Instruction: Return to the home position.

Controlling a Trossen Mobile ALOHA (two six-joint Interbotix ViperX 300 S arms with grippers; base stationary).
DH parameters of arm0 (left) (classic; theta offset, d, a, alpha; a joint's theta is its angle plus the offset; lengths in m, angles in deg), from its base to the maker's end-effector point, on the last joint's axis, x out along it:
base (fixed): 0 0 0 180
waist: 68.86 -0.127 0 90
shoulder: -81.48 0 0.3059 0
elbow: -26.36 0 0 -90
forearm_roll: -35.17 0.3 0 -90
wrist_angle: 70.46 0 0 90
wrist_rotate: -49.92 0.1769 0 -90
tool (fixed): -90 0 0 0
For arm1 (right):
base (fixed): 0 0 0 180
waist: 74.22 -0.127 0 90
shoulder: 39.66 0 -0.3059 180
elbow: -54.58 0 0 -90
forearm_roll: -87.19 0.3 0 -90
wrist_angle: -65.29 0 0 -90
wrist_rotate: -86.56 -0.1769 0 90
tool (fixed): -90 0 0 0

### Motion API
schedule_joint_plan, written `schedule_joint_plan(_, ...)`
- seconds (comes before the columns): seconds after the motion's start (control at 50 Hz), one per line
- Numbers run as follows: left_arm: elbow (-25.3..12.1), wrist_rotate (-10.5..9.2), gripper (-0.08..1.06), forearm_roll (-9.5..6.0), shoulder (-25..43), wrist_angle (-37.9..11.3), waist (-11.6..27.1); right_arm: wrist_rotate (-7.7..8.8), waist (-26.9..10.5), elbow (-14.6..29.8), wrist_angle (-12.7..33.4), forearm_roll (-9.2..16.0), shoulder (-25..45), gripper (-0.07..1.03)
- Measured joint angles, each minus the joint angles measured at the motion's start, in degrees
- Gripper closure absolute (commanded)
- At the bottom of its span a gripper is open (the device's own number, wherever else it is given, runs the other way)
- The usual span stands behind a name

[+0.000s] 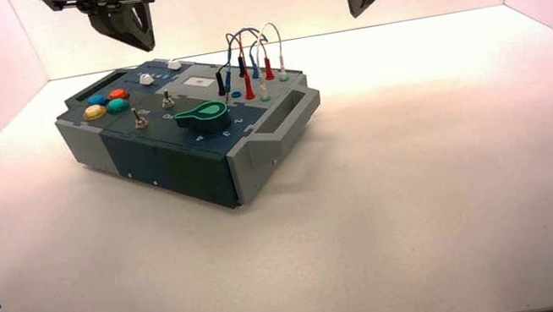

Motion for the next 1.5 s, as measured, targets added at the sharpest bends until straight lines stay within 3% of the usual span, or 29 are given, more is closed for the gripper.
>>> schedule_joint_plan(0.5, 1.1, 0.0, 1.01, 0.0, -2.1, 0.2, 0.0, 0.0, 0.0, -1.1, -0.5, 0.1, -1.5, 0.98)
schedule_joint_plan(0.82, 1.2, -0.97, 1.01, 0.26, -6.6, 1.4, -0.3, -0.18, 0.3, -3.5, -4.2, 0.1, -7.9, 0.98)
schedule_joint_plan(0.98, 2.0, -1.76, 1.01, 0.18, -12.3, 2.7, -1.1, -0.26, 1.9, -6.7, -8.6, 0.0, -15.9, 0.98)
schedule_joint_plan(1.16, 4.3, -2.55, 1.01, 0.09, -21.9, 3.4, -4.7, -0.18, 5.7, -9.5, -10.7, 0.0, -27.3, 0.98)
schedule_joint_plan(1.5, 8.3, -2.55, 1.01, 0.09, -40.3, 1.4, -11.6, -0.26, 12.6, -11.9, -6.4, -0.4, -47.1, 0.98)
